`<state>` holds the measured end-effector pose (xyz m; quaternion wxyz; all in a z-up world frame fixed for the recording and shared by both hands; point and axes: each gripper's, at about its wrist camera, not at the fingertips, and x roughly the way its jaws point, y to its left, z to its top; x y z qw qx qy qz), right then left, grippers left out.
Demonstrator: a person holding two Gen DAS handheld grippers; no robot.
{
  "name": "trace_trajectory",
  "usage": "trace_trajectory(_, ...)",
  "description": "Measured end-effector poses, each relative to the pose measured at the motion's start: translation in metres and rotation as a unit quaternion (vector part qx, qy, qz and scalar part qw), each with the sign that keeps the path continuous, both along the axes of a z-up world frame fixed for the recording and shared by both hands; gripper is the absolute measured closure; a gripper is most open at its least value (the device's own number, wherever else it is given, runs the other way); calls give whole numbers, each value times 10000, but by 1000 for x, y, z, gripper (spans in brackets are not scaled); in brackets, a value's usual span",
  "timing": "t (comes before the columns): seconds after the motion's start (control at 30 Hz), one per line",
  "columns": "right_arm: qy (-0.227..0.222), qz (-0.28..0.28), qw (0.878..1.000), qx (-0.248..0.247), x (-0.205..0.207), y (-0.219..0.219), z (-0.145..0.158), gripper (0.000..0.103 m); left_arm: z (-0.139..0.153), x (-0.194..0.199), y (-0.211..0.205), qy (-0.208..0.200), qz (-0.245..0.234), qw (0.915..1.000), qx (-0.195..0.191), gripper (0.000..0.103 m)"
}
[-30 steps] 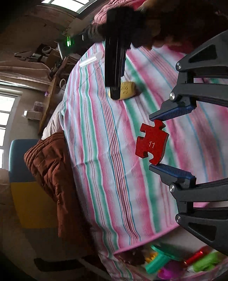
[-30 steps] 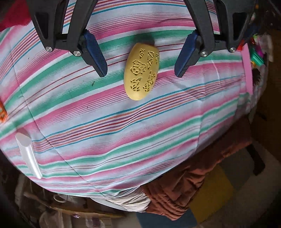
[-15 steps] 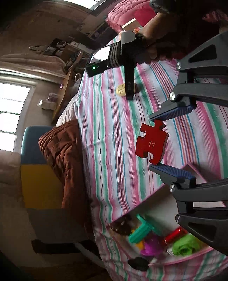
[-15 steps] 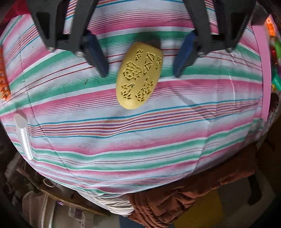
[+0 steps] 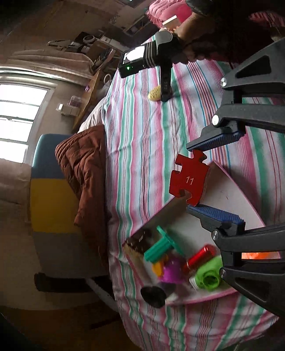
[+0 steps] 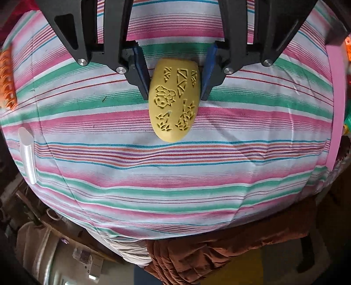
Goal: Organize rigid objects
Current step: 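Carry the red puzzle piece into the tray and open the left gripper while the right holds the yellow piece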
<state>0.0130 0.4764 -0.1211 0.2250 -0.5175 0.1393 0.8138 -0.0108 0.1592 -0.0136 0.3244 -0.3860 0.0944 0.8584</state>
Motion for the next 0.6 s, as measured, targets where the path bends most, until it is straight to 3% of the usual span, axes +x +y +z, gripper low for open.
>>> trace_trajectory(0.6,-138,313,9979,546,-4,-16,-1,59,-11,-4,-55,-156,544,9984,-74,53)
